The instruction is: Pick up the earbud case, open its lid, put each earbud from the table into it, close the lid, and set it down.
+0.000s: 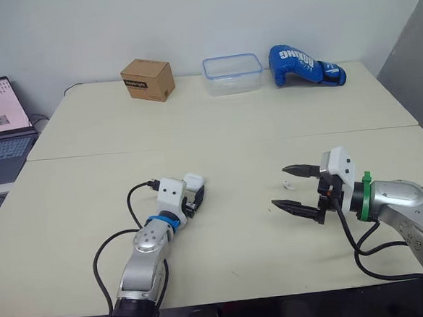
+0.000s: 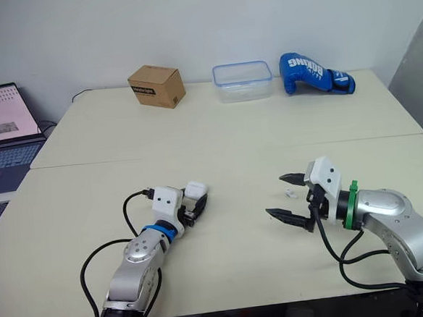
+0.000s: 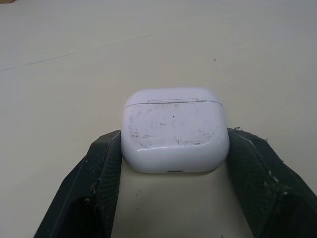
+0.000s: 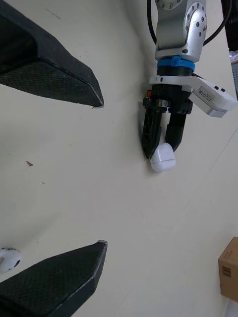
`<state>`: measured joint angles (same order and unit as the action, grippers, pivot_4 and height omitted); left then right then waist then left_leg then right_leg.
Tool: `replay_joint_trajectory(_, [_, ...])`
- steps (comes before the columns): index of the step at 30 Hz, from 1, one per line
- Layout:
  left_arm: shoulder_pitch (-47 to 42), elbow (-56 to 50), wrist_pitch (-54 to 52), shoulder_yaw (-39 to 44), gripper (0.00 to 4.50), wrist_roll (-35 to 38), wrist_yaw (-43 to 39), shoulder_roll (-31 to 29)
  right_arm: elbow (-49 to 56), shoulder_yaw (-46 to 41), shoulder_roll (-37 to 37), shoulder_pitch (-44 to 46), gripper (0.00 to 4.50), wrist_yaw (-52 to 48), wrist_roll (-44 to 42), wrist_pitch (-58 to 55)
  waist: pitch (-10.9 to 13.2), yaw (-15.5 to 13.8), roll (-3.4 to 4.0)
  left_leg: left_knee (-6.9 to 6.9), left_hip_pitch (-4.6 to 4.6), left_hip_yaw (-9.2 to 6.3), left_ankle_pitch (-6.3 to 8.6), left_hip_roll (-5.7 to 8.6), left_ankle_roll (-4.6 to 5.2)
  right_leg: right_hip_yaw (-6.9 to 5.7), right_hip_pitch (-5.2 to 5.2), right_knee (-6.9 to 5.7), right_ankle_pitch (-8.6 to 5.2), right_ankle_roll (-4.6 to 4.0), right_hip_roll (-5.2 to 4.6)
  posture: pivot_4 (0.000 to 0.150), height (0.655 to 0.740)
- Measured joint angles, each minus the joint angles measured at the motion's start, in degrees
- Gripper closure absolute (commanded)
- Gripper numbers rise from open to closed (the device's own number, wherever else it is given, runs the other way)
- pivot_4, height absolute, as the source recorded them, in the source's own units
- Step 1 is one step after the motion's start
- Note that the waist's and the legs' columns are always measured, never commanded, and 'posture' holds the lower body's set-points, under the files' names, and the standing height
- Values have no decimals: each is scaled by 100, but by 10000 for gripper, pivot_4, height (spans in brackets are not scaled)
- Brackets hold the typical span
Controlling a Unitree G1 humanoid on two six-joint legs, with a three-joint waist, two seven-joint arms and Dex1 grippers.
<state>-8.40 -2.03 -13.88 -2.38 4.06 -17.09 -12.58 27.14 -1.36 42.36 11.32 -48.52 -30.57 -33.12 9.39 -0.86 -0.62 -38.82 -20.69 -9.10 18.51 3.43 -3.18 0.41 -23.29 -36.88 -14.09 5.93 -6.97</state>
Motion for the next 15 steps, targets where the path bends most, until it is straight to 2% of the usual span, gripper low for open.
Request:
replay_joint_trajectory(7, [32,50,341,-125,17299,-115,-266,-293,7,-15,4,177,0,-6,-143,-174,1,8,-2,1,-1,0,0,-1,0,0,-3,2,0,0,2,1500,7307])
replay_joint_trajectory(11, [17,36,548,-114,17299,-110,-686,-762,7,-60,32,397,0,-19,-297,-356,2,47,-2,3,-5,-2,0,-2,0,0,-7,3,0,-1,2,1500,7307])
replay_joint_trajectory(15, [-149,-43,1027,-95,17299,-84,-1415,-1505,15,-134,47,710,0,34,-847,-1052,5,68,-4,3,-9,-5,0,-2,0,-2,-10,3,0,-2,2,1500,7307])
